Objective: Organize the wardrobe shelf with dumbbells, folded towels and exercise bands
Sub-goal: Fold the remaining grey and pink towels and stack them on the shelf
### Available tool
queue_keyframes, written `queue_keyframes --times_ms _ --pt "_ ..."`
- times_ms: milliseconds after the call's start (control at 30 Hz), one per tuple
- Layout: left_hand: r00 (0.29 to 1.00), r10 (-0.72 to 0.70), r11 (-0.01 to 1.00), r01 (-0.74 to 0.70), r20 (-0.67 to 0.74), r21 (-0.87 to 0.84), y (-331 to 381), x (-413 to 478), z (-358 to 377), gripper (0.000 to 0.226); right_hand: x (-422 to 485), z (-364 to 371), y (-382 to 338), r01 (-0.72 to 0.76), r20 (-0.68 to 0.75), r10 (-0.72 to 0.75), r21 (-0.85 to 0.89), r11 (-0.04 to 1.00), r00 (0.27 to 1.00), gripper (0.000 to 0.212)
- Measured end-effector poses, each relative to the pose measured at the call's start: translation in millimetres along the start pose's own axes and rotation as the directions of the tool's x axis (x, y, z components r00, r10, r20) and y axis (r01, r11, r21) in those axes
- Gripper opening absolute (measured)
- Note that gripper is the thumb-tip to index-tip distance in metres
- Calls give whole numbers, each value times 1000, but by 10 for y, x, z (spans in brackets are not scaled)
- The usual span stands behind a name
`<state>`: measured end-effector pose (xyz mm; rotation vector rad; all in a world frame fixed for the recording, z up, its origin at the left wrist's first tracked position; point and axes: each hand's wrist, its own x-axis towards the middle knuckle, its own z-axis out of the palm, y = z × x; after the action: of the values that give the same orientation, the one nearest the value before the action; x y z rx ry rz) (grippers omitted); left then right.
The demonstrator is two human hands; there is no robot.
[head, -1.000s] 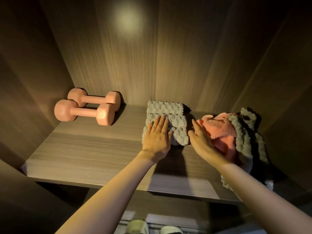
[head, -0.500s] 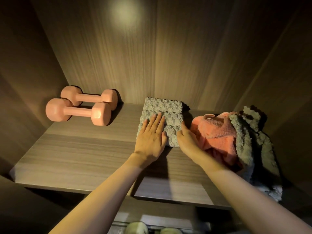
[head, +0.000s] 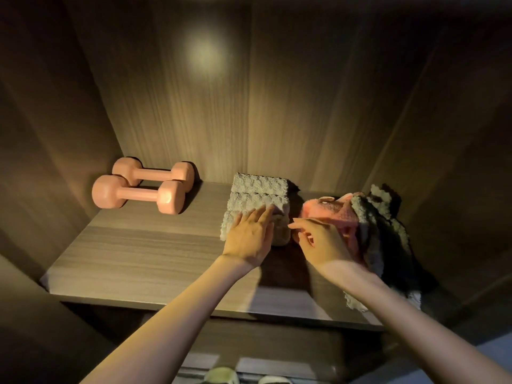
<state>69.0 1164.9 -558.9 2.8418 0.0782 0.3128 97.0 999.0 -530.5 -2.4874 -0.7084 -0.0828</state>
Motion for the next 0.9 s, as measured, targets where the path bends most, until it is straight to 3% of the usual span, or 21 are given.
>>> queue_keyframes --times_ms 67,200,267,367,433,467,567,667,700,833,900 --pt "999 24 999 -25 -26 -36 153 -53 -2 48 -143 -144 93 -45 -47 42 -61 997 998 28" --pt "998 51 986 -55 -30 -155 465 -116 30 49 -373 -392 380 -100 -295 75 -72 992 953 12" --pt "994 106 973 -112 -40 -200 612 -127 50 49 -413 -451 555 -193 -358 160 -57 980 920 20" --pt "978 210 959 -206 4 -193 801 -89 75 50 -415 -474 794 -399 -182 408 88 913 895 40" --pt "971 220 969 -207 96 -133 912 -72 125 50 -422 -483 927 -483 -39 489 106 869 871 40" --pt "969 198 977 -182 150 -111 957 -71 156 51 -442 -491 973 -488 -36 494 114 866 869 36" --pt "955 140 989 -124 263 -74 1023 -74 256 56 -525 -570 980 -422 -161 447 169 891 880 26" --pt "944 190 980 -166 269 -109 1025 -75 290 57 -574 -737 879 -249 -299 314 235 939 901 12" --pt "949 199 971 -157 244 -181 1020 -94 285 57 -582 -814 822 -204 -313 281 258 945 907 11" --pt "990 81 879 -18 113 -476 1021 -251 110 61 -646 -1091 568 -119 -288 213 312 943 934 38" --pt "999 38 843 -32 -1 -537 1056 -336 -74 61 -718 -1205 403 -55 -281 150 321 945 948 34"
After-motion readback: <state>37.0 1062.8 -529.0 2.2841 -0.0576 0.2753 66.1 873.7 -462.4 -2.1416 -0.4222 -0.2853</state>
